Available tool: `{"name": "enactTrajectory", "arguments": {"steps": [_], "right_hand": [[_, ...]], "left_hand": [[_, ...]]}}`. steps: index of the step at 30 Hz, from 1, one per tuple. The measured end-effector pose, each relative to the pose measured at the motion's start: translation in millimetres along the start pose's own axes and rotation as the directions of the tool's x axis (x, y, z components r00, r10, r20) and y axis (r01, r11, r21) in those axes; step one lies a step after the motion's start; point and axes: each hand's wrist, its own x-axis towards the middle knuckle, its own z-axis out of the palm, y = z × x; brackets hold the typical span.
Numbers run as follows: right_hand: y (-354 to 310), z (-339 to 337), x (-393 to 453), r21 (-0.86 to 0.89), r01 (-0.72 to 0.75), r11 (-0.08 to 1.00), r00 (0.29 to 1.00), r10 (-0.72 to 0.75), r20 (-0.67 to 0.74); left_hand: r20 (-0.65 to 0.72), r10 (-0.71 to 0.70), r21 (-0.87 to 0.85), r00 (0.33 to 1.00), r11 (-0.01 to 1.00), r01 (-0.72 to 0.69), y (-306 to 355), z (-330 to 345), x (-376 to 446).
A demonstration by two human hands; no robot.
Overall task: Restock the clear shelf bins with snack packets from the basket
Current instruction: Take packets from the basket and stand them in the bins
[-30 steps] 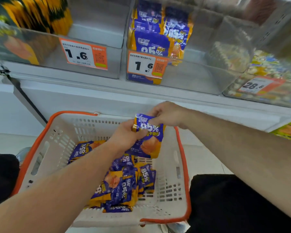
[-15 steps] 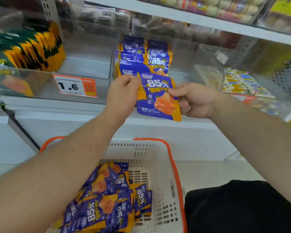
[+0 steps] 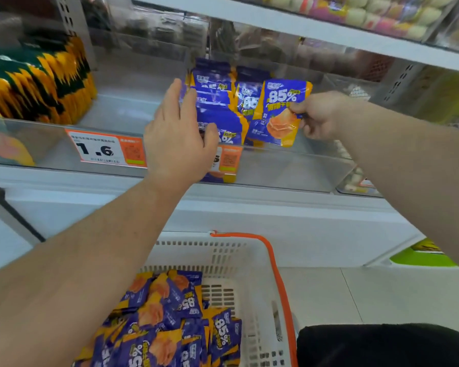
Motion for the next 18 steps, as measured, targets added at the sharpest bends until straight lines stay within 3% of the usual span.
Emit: {"name": "enactTrajectory", "arguments": {"steps": [9, 18], "right_hand": [[11, 49, 42, -0.087, 0.0, 0.996, 1.0, 0.001, 0.013], [8, 50, 33, -0.177, 0.02, 0.984, 1.0, -0.024, -0.019]], "left_hand": [[-0.044, 0.027, 0.016, 0.999, 1.0, -0.027, -2, 4, -1], [-0.042, 0.025, 0.027, 0.999, 0.999, -0.024, -2, 4, -2]]}}
